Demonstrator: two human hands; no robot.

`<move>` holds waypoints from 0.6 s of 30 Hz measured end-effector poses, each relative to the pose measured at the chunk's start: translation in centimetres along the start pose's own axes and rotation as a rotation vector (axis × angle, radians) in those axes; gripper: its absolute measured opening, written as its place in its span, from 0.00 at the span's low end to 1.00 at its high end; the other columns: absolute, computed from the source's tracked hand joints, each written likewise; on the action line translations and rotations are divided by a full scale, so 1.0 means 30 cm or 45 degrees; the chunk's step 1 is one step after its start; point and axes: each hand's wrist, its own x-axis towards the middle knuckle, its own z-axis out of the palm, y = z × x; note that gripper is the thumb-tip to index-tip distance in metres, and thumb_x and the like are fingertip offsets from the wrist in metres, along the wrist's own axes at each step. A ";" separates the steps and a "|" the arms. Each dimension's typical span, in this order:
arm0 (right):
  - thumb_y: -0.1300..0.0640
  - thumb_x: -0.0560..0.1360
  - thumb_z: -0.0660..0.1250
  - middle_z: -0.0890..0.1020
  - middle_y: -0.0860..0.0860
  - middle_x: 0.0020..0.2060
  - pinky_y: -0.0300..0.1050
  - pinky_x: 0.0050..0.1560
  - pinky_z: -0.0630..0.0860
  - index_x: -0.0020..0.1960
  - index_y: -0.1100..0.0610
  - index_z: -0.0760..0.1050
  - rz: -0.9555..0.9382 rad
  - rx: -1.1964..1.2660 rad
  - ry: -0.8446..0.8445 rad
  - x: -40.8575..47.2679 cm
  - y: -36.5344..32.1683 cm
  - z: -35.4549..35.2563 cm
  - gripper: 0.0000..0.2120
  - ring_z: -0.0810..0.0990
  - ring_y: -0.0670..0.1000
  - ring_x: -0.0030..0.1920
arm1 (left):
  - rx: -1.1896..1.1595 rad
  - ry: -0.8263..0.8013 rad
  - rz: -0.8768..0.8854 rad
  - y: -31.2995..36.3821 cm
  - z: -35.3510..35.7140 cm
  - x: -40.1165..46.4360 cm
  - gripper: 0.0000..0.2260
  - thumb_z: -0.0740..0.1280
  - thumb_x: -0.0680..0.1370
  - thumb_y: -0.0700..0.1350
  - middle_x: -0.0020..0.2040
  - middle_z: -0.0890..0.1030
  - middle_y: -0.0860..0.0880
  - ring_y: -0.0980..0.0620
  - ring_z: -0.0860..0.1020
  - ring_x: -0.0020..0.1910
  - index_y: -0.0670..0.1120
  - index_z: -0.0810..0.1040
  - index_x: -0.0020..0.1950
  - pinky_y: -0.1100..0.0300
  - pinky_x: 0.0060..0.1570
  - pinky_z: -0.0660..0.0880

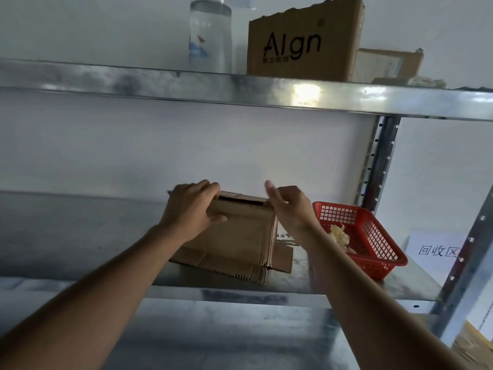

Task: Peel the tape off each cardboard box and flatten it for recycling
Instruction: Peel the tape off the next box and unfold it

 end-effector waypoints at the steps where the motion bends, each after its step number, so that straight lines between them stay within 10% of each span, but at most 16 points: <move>1: 0.35 0.83 0.59 0.84 0.50 0.31 0.40 0.36 0.72 0.37 0.52 0.86 0.082 0.051 -0.018 0.010 -0.008 -0.001 0.29 0.80 0.46 0.32 | -0.060 0.023 0.043 -0.013 -0.004 -0.011 0.23 0.81 0.68 0.60 0.42 0.79 0.53 0.51 0.76 0.35 0.47 0.76 0.48 0.52 0.43 0.76; 5: 0.46 0.74 0.78 0.85 0.46 0.46 0.36 0.34 0.72 0.52 0.46 0.87 0.178 -0.043 -0.117 0.049 -0.002 0.020 0.08 0.81 0.48 0.41 | -0.237 -0.015 0.074 -0.046 -0.026 -0.036 0.16 0.79 0.73 0.56 0.42 0.78 0.57 0.54 0.75 0.35 0.49 0.76 0.46 0.55 0.38 0.76; 9: 0.55 0.71 0.80 0.74 0.47 0.55 0.45 0.45 0.78 0.68 0.44 0.74 0.219 -0.133 -0.126 0.079 -0.013 0.059 0.28 0.77 0.50 0.52 | -0.284 -0.306 0.101 -0.079 -0.074 -0.021 0.14 0.73 0.72 0.67 0.40 0.78 0.63 0.63 0.76 0.39 0.58 0.78 0.43 0.60 0.38 0.74; 18: 0.49 0.81 0.69 0.80 0.48 0.40 0.45 0.42 0.72 0.51 0.51 0.82 0.244 -0.044 0.115 0.102 -0.024 0.157 0.07 0.80 0.55 0.48 | 0.111 -0.749 -0.175 -0.153 -0.090 -0.085 0.26 0.66 0.72 0.72 0.67 0.57 0.50 0.44 0.56 0.70 0.61 0.76 0.64 0.45 0.75 0.57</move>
